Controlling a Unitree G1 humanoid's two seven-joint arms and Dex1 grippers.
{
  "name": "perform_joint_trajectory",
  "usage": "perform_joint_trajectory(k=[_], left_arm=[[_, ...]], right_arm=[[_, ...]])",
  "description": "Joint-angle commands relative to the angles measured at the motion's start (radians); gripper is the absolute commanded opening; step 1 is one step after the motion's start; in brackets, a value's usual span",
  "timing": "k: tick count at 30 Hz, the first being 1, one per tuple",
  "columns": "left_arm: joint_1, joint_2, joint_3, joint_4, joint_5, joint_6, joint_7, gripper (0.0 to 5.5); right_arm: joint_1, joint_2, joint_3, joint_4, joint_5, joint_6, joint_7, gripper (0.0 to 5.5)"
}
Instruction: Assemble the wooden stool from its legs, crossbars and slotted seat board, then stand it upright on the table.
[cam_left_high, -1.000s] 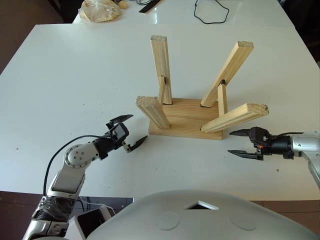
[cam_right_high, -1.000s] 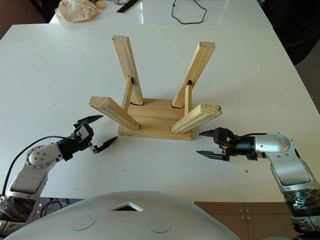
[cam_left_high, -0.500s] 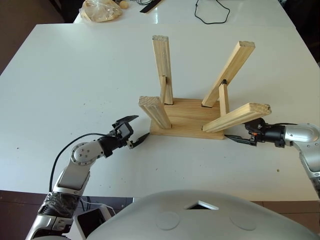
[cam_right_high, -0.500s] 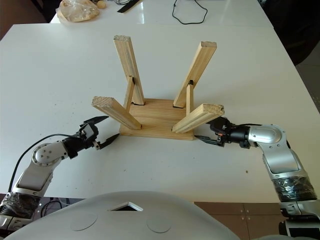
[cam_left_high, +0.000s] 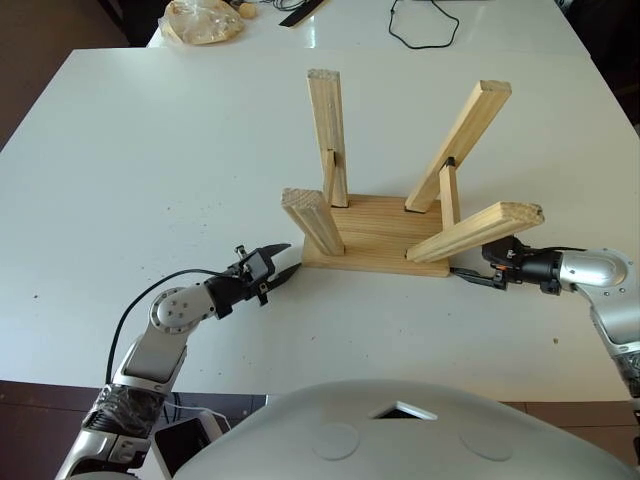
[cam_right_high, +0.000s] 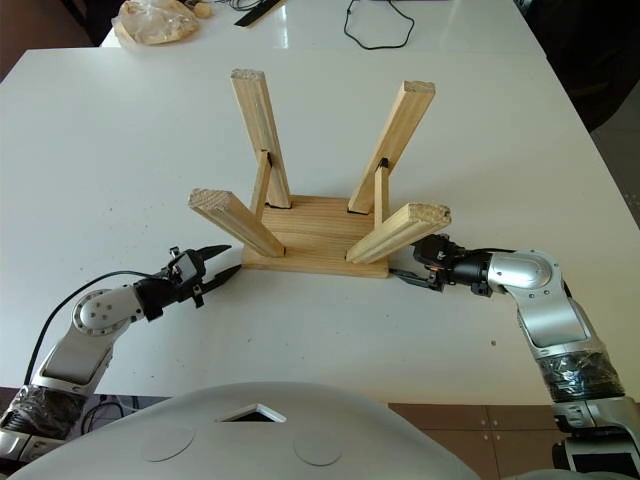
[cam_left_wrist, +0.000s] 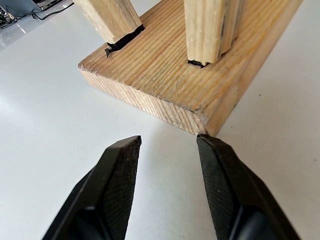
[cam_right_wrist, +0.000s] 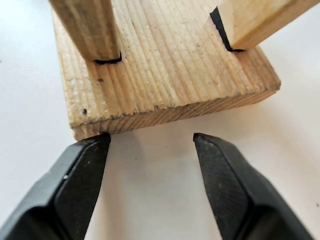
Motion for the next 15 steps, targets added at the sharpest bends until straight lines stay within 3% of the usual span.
perform_joint_trajectory(k=[1,7,15], left_arm=[[0.009,0.009,-0.041,-0.004,0.030,0.035,-0.029,2.12],[0.082,0.042,-0.038,-0.154,-0.036,0.094,-0.058,2.12],[0.236,0.136,0.064,-0.441,-0.226,0.273,-0.099,2.12]], right_arm=[[0.000,0.029,0.038,-0.019,-0.007,-0.004,0.004,3.09],[0.042,0.010,0.023,-0.141,0.049,0.045,0.029,3.09],[0.139,-0.064,-0.080,-0.414,0.173,0.187,0.069,3.09]])
